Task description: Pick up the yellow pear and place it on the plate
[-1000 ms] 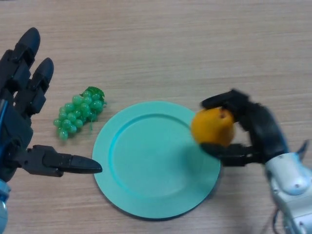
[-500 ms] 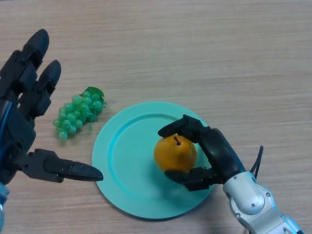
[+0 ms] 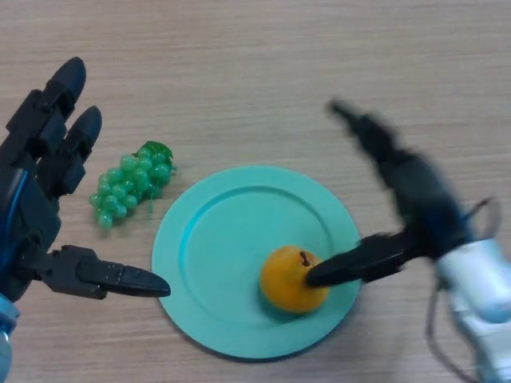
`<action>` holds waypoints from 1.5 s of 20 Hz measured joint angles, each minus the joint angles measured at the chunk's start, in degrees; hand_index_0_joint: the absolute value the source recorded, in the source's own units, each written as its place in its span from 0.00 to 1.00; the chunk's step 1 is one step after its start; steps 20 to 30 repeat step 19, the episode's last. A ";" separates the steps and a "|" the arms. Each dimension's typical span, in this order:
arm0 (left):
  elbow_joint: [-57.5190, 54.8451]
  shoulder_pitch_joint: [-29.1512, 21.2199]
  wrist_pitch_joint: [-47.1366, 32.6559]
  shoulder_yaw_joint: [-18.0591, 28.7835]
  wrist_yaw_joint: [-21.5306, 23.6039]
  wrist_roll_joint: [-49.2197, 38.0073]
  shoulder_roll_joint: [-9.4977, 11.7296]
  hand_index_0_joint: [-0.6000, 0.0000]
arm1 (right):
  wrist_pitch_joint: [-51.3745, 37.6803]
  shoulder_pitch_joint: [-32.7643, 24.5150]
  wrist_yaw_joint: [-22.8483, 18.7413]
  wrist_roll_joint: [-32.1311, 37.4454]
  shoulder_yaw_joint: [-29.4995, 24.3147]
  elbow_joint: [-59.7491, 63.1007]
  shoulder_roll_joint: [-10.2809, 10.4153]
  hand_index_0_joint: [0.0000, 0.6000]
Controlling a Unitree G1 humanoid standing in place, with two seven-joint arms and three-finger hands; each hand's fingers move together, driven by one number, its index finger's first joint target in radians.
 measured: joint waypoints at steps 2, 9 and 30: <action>-0.16 -0.27 0.00 -0.24 0.00 -0.04 0.03 1.00 | 2.85 2.66 0.43 0.03 -3.63 -6.00 -0.74 0.00; -1.38 -2.63 4.94 -0.15 0.87 -0.67 0.94 1.00 | 5.74 6.64 2.40 -1.37 -3.77 -18.80 -1.82 0.00; 2.11 -3.34 -0.01 -2.89 -8.91 4.40 2.70 1.00 | 7.42 5.33 4.64 -1.93 -2.65 -18.46 -1.80 0.00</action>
